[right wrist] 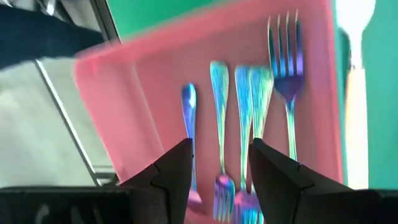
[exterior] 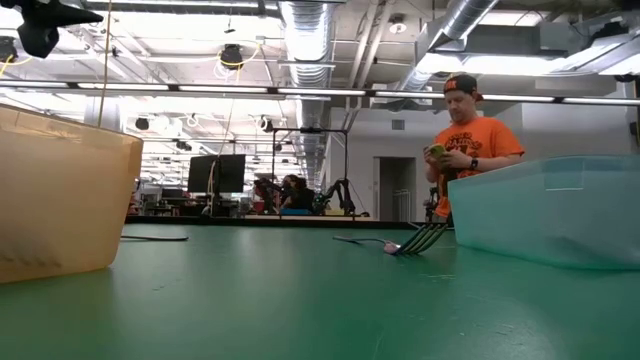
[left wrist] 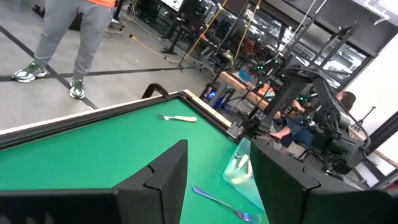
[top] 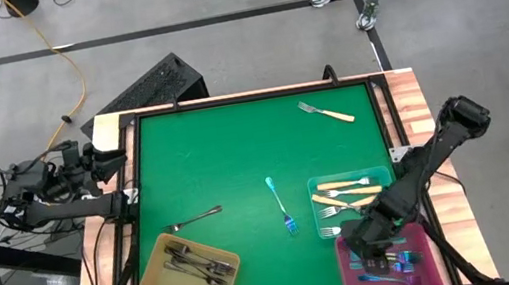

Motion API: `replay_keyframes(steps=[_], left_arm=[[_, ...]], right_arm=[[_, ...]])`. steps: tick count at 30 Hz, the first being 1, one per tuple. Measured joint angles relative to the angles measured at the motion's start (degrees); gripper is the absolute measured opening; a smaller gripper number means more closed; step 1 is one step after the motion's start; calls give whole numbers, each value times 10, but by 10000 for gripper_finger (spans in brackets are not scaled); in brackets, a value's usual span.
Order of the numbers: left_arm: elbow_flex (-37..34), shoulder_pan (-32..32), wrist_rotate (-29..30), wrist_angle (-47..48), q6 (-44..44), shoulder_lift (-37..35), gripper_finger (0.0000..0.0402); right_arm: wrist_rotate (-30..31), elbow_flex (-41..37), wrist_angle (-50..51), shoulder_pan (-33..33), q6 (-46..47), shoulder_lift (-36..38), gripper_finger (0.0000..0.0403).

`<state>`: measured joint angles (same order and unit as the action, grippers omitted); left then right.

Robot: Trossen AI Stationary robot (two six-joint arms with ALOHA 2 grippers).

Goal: Sort silverware by color (type)
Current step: Put the black fork into the orange bin

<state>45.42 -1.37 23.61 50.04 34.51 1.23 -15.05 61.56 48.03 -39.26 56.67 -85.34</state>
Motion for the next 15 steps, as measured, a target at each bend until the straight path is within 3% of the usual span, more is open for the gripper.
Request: replay_keyframes(steps=[9, 15], left_arm=[[0, 0, 0, 1, 17, 0, 158], [0, 0, -3, 1, 36, 0, 158]], right_arm=[[-10, 43, -20, 102, -114, 0, 177], [33, 73, -23, 186, -199, 0, 177]])
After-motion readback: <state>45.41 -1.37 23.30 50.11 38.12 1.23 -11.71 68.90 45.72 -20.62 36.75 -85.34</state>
